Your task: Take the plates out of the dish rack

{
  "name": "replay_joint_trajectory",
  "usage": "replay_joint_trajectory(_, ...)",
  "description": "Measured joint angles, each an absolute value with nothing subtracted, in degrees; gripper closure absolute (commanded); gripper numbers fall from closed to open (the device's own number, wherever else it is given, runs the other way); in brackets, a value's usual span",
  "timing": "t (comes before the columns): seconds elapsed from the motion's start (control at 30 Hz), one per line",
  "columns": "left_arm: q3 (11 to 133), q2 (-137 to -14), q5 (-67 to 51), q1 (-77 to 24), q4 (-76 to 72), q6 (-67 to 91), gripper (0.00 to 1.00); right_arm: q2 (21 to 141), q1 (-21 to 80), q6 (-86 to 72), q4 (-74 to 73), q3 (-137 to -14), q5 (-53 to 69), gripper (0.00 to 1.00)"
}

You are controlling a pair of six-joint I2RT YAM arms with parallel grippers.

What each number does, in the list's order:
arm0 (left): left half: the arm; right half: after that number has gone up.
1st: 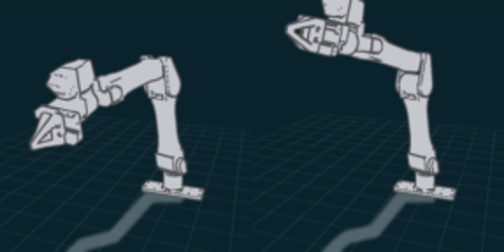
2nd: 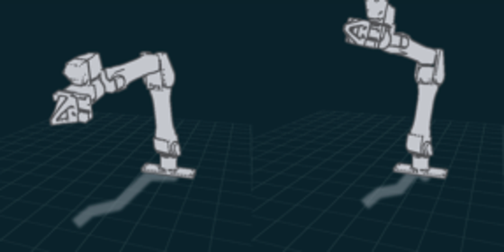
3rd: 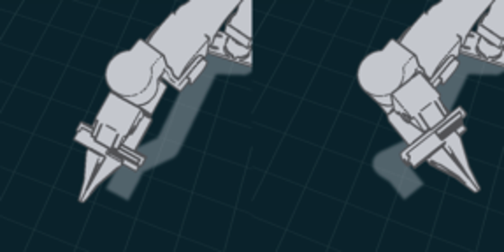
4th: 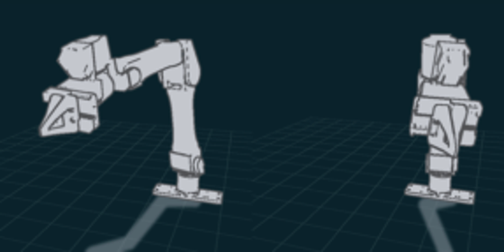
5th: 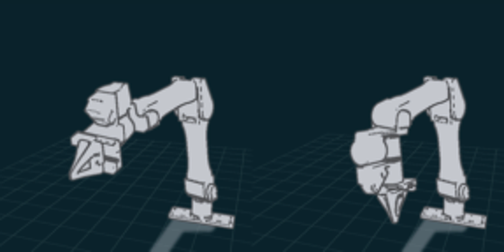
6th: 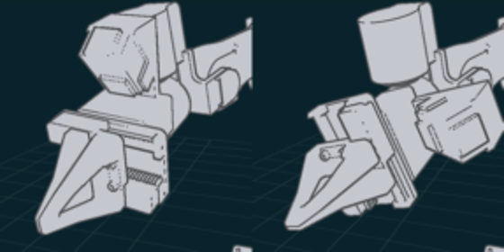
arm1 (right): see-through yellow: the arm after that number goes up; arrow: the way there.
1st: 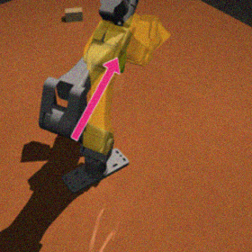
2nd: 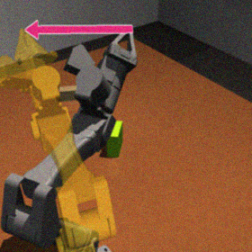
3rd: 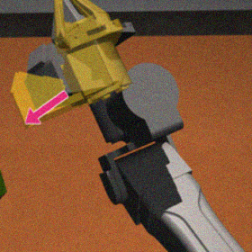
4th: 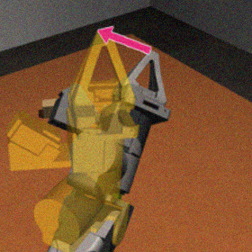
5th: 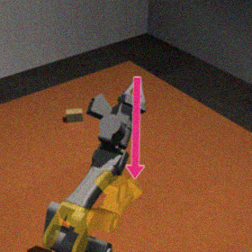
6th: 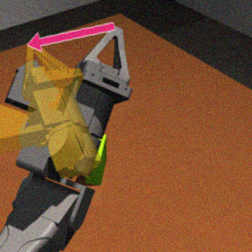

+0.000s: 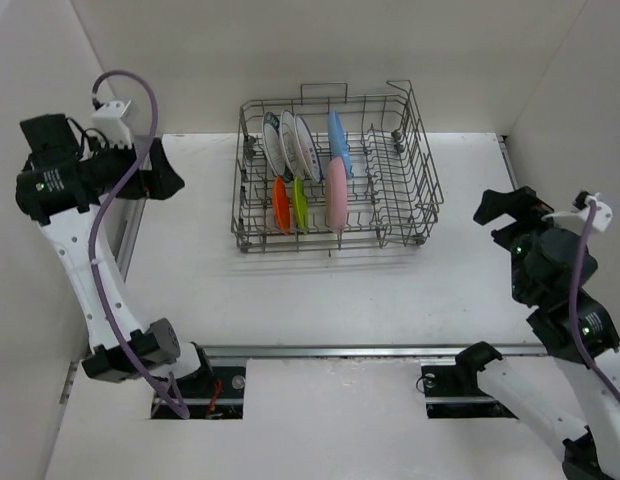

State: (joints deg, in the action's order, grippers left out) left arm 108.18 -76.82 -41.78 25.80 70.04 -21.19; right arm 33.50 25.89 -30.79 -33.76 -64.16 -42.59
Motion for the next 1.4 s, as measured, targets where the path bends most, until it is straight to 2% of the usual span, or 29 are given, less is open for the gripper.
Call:
replay_joint_trajectory(0.1,116.4,-81.5,-41.1,19.2,69.8,-19.9,0.18,37.1,25.9,-29.7,-32.8,-64.2,-40.8,0.00)
replay_joint_trajectory(0.17,118.1,-83.1,-39.4,14.3,69.8,-19.2,0.22,39.0,25.9,-29.3,-32.3,-64.2,-39.9,0.00)
replay_joint_trajectory(0.23,119.2,-84.9,-37.1,9.3,70.2,-19.2,0.22,40.0,25.9,-29.1,-32.0,-64.2,-39.4,0.00)
replay_joint_trajectory(0.3,120.7,-87.5,-32.5,3.7,71.1,-19.9,0.18,40.9,25.9,-28.8,-31.5,-64.2,-39.0,0.00)
replay_joint_trajectory(0.43,122.0,-93.9,-24.1,-10.4,71.9,-22.3,0.18,42.1,25.9,-28.6,-30.9,-64.2,-38.7,0.00)
replay_joint_trajectory(0.53,122.0,-98.0,-20.5,-16.8,71.5,-22.2,0.18,42.2,25.9,-28.6,-30.8,-64.2,-38.3,0.00)
replay_joint_trajectory(0.63,122.0,-100.7,-17.4,-19.7,70.5,-21.6,0.22,42.1,25.9,-28.6,-30.6,-64.1,-37.8,0.00)
replay_joint_trajectory(0.7,122.2,-102.8,-15.5,-21.0,69.7,-20.4,0.30,42.0,25.9,-28.7,-30.4,-63.9,-37.7,0.00)
replay_joint_trajectory(0.77,122.4,-105.0,-13.6,-21.5,68.8,-19.3,0.34,41.7,25.9,-28.7,-30.4,-63.7,-37.7,0.00)
replay_joint_trajectory(1.1,123.8,-117.0,-7.6,-23.1,65.5,-15.0,0.37,41.0,25.9,-28.8,-30.4,-61.1,-37.7,0.00)
replay_joint_trajectory(1.23,123.8,-119.0,-5.3,-24.0,64.7,-14.0,0.47,41.5,25.9,-28.9,-30.4,-60.6,-37.8,0.00)
replay_joint_trajectory(1.33,123.9,-119.8,-4.4,-24.0,64.2,-13.3,0.62,41.9,25.9,-28.9,-30.4,-60.5,-37.8,0.00)
replay_joint_trajectory(1.37,123.9,-120.0,-4.2,-24.0,64.1,-13.1,0.73,42.1,25.9,-28.9,-30.4,-60.5,-37.9,0.00)
replay_joint_trajectory(1.4,123.9,-120.1,-4.1,-24.0,64.0,-13.0,0.77,42.2,25.9,-28.9,-30.4,-60.5,-38.0,0.00)
